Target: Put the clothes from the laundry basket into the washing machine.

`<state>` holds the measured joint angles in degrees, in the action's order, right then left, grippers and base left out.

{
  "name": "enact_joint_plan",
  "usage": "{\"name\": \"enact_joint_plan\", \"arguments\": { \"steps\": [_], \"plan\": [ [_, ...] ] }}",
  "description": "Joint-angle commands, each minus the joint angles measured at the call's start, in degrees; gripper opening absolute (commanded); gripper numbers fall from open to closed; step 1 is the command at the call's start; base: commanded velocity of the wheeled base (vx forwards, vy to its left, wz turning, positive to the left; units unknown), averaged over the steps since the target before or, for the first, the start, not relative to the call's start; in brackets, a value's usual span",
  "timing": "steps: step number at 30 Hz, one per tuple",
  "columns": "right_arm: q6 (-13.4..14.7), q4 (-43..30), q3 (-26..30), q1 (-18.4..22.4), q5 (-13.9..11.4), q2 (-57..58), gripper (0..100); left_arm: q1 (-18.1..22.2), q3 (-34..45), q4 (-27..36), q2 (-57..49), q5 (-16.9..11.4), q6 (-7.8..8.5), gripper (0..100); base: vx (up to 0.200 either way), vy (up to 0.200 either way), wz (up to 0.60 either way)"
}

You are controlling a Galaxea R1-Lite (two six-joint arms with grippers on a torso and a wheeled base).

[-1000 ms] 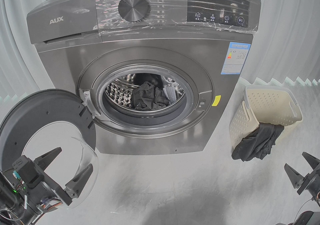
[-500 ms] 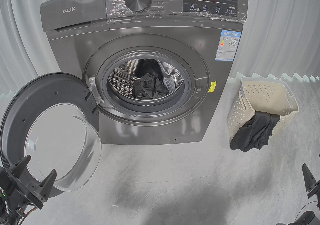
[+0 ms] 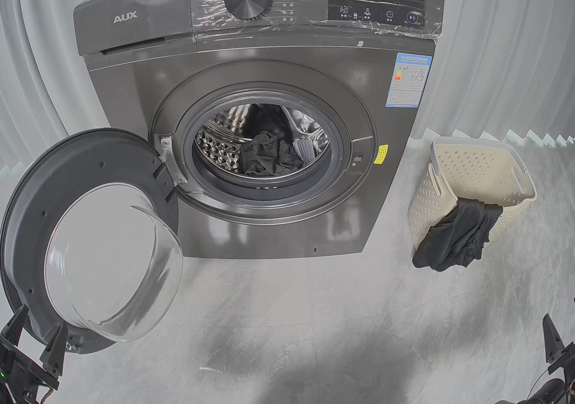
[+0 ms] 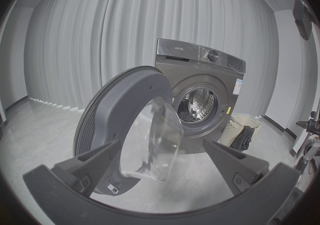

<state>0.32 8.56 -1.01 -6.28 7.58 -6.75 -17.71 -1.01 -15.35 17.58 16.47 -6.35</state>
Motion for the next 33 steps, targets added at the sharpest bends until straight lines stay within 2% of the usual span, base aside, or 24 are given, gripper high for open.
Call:
{"name": "enact_joint_plan", "arguments": {
  "steps": [1,2,4,5,6,8,14,16,18,19,20,23,24,25,26,29,30,31,33],
  "plan": [
    [-0.14,-2.05,1.01,0.57,2.61,1.66,100,10.15,1.01,5.68,-9.67,-6.71,-0.06,100,0.000,0.000,0.00],
    [-0.40,-1.26,1.01,1.44,5.34,1.66,100,11.74,1.01,9.28,-12.48,-9.26,0.46,100,0.000,0.000,0.00],
    [-0.84,-1.70,1.01,2.76,4.81,2.18,100,11.82,1.01,11.13,-12.74,-9.88,0.99,100,0.000,0.000,0.00],
    [-1.99,-3.11,1.01,4.87,2.79,3.33,100,11.82,1.01,11.48,-12.57,-10.05,1.69,100,0.000,0.000,0.00],
    [-2.95,-5.39,0.84,6.28,-0.55,6.40,100,11.82,1.01,11.30,-12.57,-9.97,2.31,100,0.000,0.000,0.00],
    [-2.69,-5.92,0.84,6.37,-3.54,6.75,100,11.82,1.01,11.30,-12.57,-9.97,2.66,100,0.000,0.000,0.00],
    [-2.43,-5.57,0.92,6.37,-4.42,6.75,100,11.82,1.01,11.30,-12.48,-9.79,1.78,100,0.000,-0.200,0.00],
    [-2.43,-5.57,0.92,6.37,-3.72,6.75,100,13.85,1.01,11.30,-12.83,-8.21,1.69,100,0.000,-0.200,0.00],
    [-2.69,-5.48,0.92,6.45,-3.45,6.75,100,19.65,1.01,11.48,-15.65,-7.24,2.48,100,0.000,-0.200,0.00],
    [-3.04,-5.48,0.92,6.45,-3.36,6.75,100,19.03,1.01,11.39,-16.17,-6.80,2.84,100,0.000,-0.200,0.00],
    [-3.39,-5.57,0.92,6.45,-3.45,6.75,100,18.15,1.01,11.48,-15.73,-6.63,2.48,100,0.000,-0.200,0.00],
    [-3.48,-5.57,0.92,6.37,-4.86,6.75,100,17.63,0.84,12.01,-17.32,-8.47,0.90,100,0.000,0.000,0.00],
    [-2.95,-5.31,0.92,6.37,-6.70,6.75,100,17.63,0.84,11.83,-17.49,-8.65,0.46,100,0.000,0.000,0.00],
    [-1.99,-5.31,0.92,6.37,-7.93,6.75,100,17.63,0.75,12.18,-17.49,-8.65,1.08,100,0.000,0.000,0.00],
    [-0.93,-5.31,0.92,6.37,-8.64,6.75,100,17.54,0.66,12.36,-17.58,-8.65,0.64,100,0.000,0.000,0.00],
    [-0.23,-5.39,0.92,6.37,-7.85,6.75,100,17.63,0.40,13.50,-17.58,-8.65,0.64,100,0.000,0.000,0.00],
    [-0.67,-5.48,0.92,6.45,-5.47,6.75,100,17.63,0.48,13.59,-17.58,-9.61,1.25,100,0.000,0.000,0.00],
    [-1.37,-5.57,0.92,6.45,-4.68,6.75,100,17.63,0.40,13.85,-17.58,-10.41,1.43,100,0.000,0.000,0.00],
    [-1.46,-5.39,0.92,6.37,-6.18,6.75,100,17.54,0.48,13.77,-17.58,-12.34,2.04,100,0.000,0.000,0.00]
  ]
}}
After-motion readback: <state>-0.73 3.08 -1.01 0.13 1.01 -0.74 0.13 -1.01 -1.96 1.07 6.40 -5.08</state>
